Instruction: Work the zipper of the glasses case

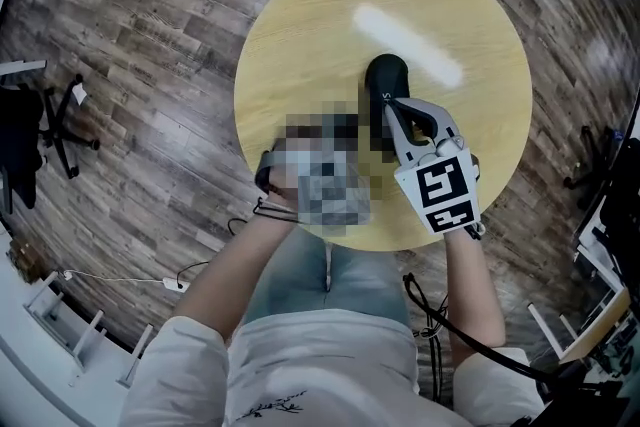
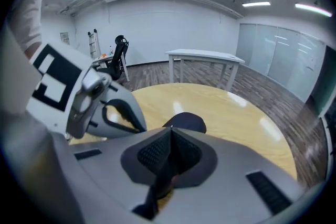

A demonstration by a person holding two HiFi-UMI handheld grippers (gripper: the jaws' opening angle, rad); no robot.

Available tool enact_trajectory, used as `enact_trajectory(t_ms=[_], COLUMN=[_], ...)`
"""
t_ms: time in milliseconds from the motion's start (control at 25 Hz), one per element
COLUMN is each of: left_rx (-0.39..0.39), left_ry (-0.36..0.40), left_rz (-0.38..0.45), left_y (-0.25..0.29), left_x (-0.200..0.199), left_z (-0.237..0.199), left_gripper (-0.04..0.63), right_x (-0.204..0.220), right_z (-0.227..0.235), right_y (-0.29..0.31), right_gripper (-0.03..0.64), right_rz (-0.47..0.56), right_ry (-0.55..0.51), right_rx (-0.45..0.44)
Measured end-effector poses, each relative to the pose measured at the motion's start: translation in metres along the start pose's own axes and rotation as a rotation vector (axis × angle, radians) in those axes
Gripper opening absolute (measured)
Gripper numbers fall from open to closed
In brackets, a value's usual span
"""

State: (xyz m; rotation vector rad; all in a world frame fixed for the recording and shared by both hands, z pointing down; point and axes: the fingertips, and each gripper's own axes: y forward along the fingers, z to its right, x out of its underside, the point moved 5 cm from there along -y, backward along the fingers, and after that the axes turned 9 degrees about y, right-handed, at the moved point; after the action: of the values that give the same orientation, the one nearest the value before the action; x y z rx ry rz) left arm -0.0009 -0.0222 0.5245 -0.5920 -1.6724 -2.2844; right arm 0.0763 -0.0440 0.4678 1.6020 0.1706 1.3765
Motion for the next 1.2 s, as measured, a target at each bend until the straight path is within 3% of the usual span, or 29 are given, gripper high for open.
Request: enact_trajectory(t_ms=[200, 400, 480, 640, 760, 960, 1200], left_rx=[-0.016, 0.027, 0.042, 0.041, 0.045, 0.08, 0.178], left_ry=[0.152, 0.162, 0.146, 0.099, 0.088, 0.079, -0.066], left_rz=[-0.02, -0.03, -0.023, -0.018, -0.028, -0.03, 0.008], left_y=[0.017, 0.026, 0.024, 0.018, 0.008, -0.017, -0.025], left_x=[-0.002, -0.005, -0.001, 0.008, 0.011, 0.014, 0.018], left_z=[-0.051, -0.063, -0.055, -0.05, -0.044, -0.017, 0.031], left_gripper=[0.009, 0.009, 0.008, 0.008, 0.008, 0.008, 0.008], right_x=[0.001, -0.001, -0.001, 0.012, 0.023, 0.027, 0.041], right_z=[0.001, 0.001, -0.004, -0.045, -0.051, -0.027, -0.022], right_y=[0.001, 0.001, -0.004, -0.009, -0.012, -0.027, -0.035], right_gripper=[-0.006, -0.006, -0.006, -0.006, -0.006, -0.006, -0.006], right_rz=[-0.011, -0.02, -0.038, -0.109, -0.103, -0.079, -0.143], right_ry=[0.003, 0.008, -0.019, -0.049, -0.085, 0.029, 0.093], right_rx=[-0.017, -0.039, -0.055, -0.175, -0.096, -0.063, -0.107])
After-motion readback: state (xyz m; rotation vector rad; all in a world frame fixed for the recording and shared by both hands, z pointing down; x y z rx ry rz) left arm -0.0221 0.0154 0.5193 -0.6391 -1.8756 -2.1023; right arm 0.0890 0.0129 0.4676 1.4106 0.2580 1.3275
